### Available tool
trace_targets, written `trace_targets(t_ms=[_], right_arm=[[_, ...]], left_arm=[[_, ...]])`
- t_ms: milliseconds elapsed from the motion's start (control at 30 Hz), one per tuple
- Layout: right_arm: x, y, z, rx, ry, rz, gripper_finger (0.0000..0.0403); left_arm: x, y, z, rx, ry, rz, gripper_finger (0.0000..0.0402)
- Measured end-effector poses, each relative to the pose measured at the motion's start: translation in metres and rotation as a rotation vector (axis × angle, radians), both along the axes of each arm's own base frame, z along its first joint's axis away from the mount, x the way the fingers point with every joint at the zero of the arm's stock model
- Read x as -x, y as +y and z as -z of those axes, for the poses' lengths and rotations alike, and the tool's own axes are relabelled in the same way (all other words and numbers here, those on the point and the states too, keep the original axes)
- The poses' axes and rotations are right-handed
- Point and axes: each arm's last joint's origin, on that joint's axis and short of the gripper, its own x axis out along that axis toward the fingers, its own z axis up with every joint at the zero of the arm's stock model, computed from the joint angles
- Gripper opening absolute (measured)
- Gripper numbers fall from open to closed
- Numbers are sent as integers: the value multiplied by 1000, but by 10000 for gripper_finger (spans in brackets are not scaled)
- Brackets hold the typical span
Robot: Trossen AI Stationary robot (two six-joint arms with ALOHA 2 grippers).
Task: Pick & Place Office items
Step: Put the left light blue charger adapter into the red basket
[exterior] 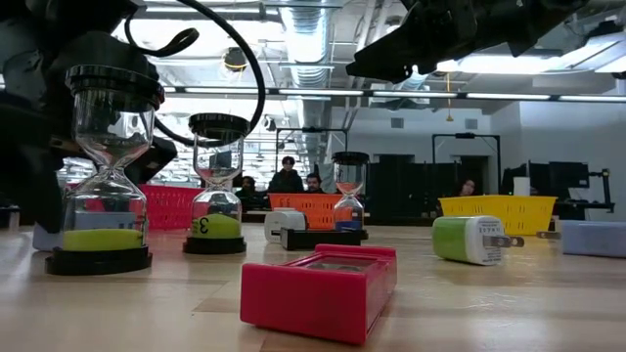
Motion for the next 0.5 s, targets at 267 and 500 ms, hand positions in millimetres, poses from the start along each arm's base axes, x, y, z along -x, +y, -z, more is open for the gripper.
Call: trace_targets(t_ms=[267,500], right_arm=[[0,0,0,0,0,0,219],[0,0,0,0,0,0,219]], left_arm=[[1,0,-3,14,-2,-38,226],[6,5,-32,59,-123,-80,203]])
